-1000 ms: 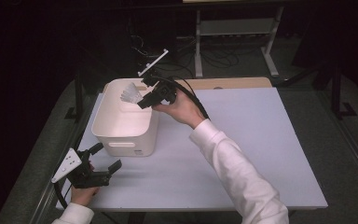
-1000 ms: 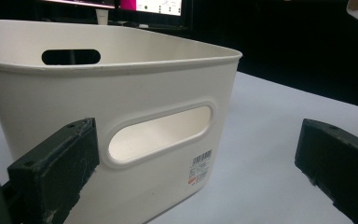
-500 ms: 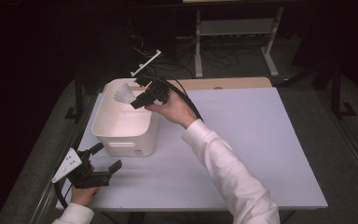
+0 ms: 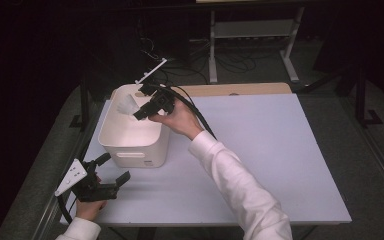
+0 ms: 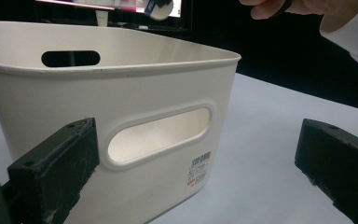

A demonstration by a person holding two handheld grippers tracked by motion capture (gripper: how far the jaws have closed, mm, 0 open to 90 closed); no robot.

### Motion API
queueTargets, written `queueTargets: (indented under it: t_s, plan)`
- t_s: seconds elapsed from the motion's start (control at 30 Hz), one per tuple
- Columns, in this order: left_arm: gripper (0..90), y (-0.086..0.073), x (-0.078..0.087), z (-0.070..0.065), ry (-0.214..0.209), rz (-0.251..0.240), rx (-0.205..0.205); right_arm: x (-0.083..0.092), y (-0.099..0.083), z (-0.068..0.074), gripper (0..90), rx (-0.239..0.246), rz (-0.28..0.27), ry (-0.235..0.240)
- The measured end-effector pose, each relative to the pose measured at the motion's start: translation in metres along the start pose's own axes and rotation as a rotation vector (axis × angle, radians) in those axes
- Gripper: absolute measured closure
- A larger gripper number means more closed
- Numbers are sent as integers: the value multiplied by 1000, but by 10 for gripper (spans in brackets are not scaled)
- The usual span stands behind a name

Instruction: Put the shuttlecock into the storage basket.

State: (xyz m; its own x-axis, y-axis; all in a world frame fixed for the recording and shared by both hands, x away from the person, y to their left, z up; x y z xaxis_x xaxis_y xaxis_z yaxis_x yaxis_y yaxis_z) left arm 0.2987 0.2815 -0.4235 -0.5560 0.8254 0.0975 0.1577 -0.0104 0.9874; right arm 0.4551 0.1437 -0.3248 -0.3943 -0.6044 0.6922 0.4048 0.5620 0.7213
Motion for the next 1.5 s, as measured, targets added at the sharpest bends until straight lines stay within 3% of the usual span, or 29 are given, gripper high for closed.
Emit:
queueTargets:
  t_s: [0.1,0.2,0.23,0.33,0.63,0.8,0.93,1.5]
  plan:
    - [0,0,0,0,1,2,-1,1,1,-1,283,-14,-8,19]
    - [0,0,-1,0,0,0,6,2,0,-6,120,9,-24,-38]
    - [0,0,-2,-1,1,-5,12,3,0,-7,106,5,-31,-55]
    - [0,-1,-2,-1,-2,-1,5,7,1,-8,0,-29,-55,-55]
    - [0,-2,-1,-2,-3,9,8,22,-1,-14,0,-79,-118,-32]
    - [0,-2,-1,-2,-5,11,5,27,-7,-16,0,-70,-146,-8]
    - [0,-2,-3,-2,-9,6,6,31,-13,-17,0,-65,-138,10]
    - [0,-2,-5,-1,-11,13,-2,50,-40,-30,0,-56,-169,-28]
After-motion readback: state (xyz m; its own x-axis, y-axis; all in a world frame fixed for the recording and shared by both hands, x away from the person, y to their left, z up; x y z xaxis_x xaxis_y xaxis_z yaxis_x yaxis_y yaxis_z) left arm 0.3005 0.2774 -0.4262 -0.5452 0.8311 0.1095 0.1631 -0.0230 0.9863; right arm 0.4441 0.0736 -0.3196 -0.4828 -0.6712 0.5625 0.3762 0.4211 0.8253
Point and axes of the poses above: each handheld gripper's, and its own axes: x roughly backward along the jaws, y roughly out of its top, z roughly to its left, the point moved 7 cm from there along -x, roughly forward along the jaws, and after that the axes turned 14 degrees about -y, right-handed, at the moved point
